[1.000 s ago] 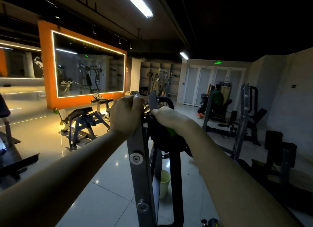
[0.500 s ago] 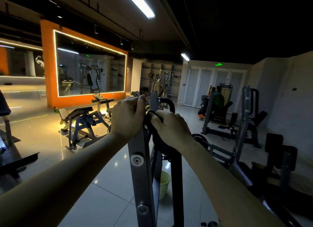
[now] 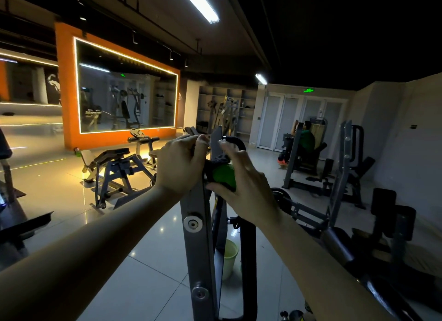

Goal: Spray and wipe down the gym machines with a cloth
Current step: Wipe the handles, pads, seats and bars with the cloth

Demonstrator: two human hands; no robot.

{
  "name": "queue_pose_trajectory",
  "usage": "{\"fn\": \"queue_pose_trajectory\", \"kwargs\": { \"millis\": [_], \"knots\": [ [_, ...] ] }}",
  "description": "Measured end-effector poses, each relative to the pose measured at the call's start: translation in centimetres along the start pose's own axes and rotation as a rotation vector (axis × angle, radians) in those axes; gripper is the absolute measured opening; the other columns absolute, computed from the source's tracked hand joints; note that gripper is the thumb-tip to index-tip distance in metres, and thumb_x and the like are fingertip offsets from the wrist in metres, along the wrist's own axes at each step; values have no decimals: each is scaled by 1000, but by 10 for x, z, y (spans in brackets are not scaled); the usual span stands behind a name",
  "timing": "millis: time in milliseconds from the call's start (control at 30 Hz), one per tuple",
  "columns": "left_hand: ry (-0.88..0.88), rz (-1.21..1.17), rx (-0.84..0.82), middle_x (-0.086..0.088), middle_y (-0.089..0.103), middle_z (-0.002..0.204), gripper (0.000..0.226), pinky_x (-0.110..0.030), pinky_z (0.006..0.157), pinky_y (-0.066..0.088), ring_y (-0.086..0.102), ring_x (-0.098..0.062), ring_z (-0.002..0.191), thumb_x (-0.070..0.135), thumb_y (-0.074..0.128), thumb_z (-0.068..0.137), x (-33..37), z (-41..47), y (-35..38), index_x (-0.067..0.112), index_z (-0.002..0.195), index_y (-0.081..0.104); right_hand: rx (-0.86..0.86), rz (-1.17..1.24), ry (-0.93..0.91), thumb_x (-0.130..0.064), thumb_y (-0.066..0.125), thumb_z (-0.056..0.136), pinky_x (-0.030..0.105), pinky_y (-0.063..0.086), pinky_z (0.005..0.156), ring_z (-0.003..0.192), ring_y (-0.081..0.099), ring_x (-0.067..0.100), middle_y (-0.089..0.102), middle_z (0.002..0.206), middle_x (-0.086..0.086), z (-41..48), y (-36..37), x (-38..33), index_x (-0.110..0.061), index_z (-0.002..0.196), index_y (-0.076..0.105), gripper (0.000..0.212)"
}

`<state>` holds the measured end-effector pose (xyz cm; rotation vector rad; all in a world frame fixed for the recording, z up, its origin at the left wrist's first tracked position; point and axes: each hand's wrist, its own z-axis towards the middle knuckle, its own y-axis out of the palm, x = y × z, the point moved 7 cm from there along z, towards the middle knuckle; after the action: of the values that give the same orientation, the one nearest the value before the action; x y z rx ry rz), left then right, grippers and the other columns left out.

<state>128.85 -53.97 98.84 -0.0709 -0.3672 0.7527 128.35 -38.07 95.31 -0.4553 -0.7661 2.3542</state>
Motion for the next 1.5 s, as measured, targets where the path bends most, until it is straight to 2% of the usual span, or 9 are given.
{"fn": "queue_pose_trajectory", "kwargs": {
  "millis": [133,200,300,433,700,867,1000,1267,1500],
  "knots": [
    [-2,-12,-6,-3,56,61,53,-46,54,46,54,-20,57,39,33,106,-1,0,0,11,71,61,-157,180,52,-48,58,101,19,42,60,67,59,3,67,81,-5,18,3,5,-22,102,67,27],
    [-1,-28,-10,-4,56,60,53,-47,54,46,55,-21,56,39,33,106,0,0,0,9,72,62,-286,404,264,-46,54,104,20,37,52,52,51,5,58,66,-4,29,9,15,-14,82,64,41],
    [-23,-58,-22,-6,57,62,55,-47,55,47,56,-23,57,43,33,104,-1,-1,1,7,76,64,-469,621,576,-51,55,102,23,46,53,56,61,15,65,73,9,30,14,20,3,96,70,56],
    [-28,-34,-26,-3,57,63,54,-48,56,47,57,-21,59,43,32,104,-3,0,0,11,74,64,-261,485,451,-52,59,99,23,37,48,43,47,4,55,52,-10,24,7,12,-18,76,63,42],
    [-22,-26,-16,-1,53,58,52,-47,52,46,53,-19,54,41,33,105,2,-1,-1,13,69,59,230,-58,48,-56,60,92,14,46,72,87,62,8,67,107,-1,-22,6,6,-22,130,57,50],
    [-14,-64,-30,-3,54,61,49,-46,52,46,53,-20,55,40,34,106,5,-2,-1,16,68,56,-13,318,132,-38,66,99,11,37,60,64,57,-4,57,69,-18,0,-1,14,-24,93,63,15],
    [-19,-78,-36,-3,54,59,50,-48,53,47,53,-21,55,40,35,106,3,-2,0,14,70,58,-135,718,420,-40,56,103,21,39,58,55,53,3,54,56,-14,3,1,22,-15,73,57,39],
    [-62,-105,-39,-1,53,56,47,-50,55,50,53,-22,51,33,41,108,-6,-2,3,18,67,56,308,261,371,-59,55,93,4,42,67,87,61,2,65,101,-11,-54,13,18,-14,126,56,56],
    [-80,-106,-23,-3,55,58,46,-46,52,46,53,-23,52,29,42,108,-5,-4,2,12,71,62,134,437,445,-77,40,92,26,51,59,73,67,9,66,80,-5,-54,14,42,-15,103,61,66]
  ]
}}
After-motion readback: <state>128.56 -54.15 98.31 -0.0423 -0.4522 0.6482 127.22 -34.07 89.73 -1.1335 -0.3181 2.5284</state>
